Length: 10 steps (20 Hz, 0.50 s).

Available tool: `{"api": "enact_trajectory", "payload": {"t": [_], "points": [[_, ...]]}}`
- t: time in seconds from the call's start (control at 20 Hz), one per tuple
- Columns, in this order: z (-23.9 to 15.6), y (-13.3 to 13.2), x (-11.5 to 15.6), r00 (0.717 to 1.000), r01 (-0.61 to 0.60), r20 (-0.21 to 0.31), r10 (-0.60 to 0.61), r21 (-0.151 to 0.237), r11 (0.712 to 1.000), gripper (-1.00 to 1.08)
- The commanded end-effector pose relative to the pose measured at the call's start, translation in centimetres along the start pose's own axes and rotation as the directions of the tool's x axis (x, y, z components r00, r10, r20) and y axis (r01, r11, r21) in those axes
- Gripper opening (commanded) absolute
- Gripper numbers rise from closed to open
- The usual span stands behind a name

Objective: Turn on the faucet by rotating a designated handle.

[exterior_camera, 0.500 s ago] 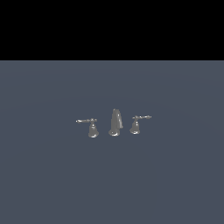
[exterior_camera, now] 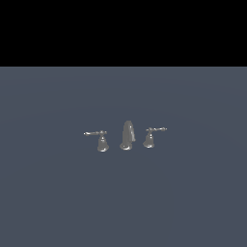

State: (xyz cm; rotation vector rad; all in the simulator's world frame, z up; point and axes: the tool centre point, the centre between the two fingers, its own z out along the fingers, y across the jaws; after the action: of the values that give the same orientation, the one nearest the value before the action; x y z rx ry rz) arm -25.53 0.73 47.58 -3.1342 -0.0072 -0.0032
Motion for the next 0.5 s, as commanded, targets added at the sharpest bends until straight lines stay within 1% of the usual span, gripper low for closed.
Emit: {"api": "enact_trajectory", "payload": {"t": [0.0, 0.25, 0.45], "points": [[0.6, -0.4, 0.2, 1.0, -0.022, 0.0, 0.022, 0.0, 1.0, -1.0], [2.5, -1.7, 0.8, 0.996, -0.091, 0.0, 0.091, 0.0, 0.996, -1.0], [4.6, -3.0, 1.6, 0.986, -0.166, 0.0, 0.166, 0.0, 0.986, -1.0]]}}
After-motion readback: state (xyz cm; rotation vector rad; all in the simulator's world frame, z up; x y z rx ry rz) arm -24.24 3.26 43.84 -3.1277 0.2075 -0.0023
